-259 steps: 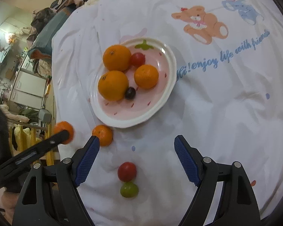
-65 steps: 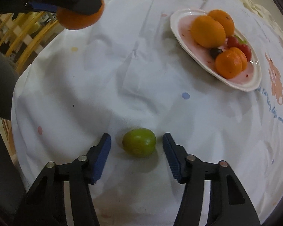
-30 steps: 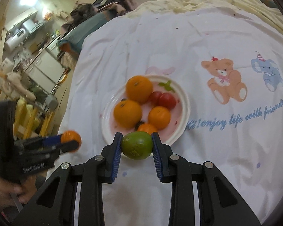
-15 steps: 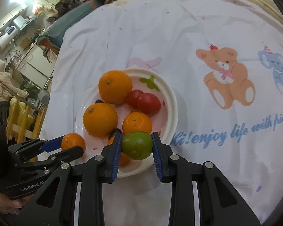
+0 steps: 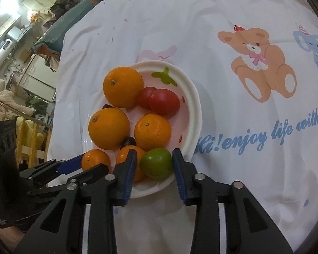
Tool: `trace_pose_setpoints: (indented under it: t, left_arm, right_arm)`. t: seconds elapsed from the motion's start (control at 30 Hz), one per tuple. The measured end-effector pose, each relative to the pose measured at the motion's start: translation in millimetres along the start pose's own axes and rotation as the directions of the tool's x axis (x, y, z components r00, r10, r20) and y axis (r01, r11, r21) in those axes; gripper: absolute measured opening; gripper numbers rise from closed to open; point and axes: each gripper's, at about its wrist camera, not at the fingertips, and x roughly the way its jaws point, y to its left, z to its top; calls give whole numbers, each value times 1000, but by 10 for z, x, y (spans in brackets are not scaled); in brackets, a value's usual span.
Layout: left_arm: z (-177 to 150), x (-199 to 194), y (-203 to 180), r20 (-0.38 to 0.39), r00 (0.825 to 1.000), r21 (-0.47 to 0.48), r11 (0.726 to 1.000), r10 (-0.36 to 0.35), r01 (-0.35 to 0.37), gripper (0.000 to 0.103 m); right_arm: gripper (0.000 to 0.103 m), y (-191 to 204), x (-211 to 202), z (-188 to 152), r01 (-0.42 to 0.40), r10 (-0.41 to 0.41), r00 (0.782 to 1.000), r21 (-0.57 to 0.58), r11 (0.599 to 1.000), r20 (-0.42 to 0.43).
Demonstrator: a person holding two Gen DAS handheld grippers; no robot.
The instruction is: Organize fruits
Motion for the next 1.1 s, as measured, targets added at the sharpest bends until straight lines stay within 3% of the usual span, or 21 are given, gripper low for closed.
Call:
trace_pose_setpoints:
  t: [0.13, 0.2, 0.3, 0.4, 0.5, 0.67, 0.83, 0.93, 1.1]
  left_arm:
    - [6, -9, -31, -5, 1000, 24, 1000, 14, -14, 41]
    - [14, -33, -56, -14, 1000, 25, 999, 19, -19, 57]
    - [-10, -167, -90, 26, 1000, 36, 999, 11, -12, 78]
    - [-53, -296, -76, 49, 999, 47, 999, 9, -12, 79]
    - [-135, -501, 8, 88, 994, 34, 997, 60, -63, 78]
    - [-308, -959, 65, 190, 980, 51, 996, 66, -76, 78]
    - [-555, -1317, 233, 278, 954, -14, 994, 109, -110, 78]
    - [-700, -1461, 333, 310, 944, -54, 993, 117, -106, 79]
    - [-960, -1656, 361, 383, 915, -46, 992, 125, -116, 82]
  right_arm:
    - [68, 20, -127, 3, -17, 17, 999, 13, 1000, 51]
    - [68, 25, -220, 17, -51, 49, 995, 21, 998, 92]
    - [78, 29, -402, 18, -65, 59, 986, 40, 997, 155]
    - [82, 54, -598, -52, -46, 35, 979, 47, 998, 200]
    - [89, 137, -821, -175, 10, -19, 969, 39, 999, 245]
    - [91, 335, -1068, -425, 107, -103, 946, 3, 994, 306]
    - [100, 565, -1263, -754, 183, -159, 918, -34, 982, 363]
    - [100, 701, -1324, -934, 233, -196, 897, -47, 971, 395]
    - [102, 818, -1393, -1192, 270, -233, 874, -28, 962, 426]
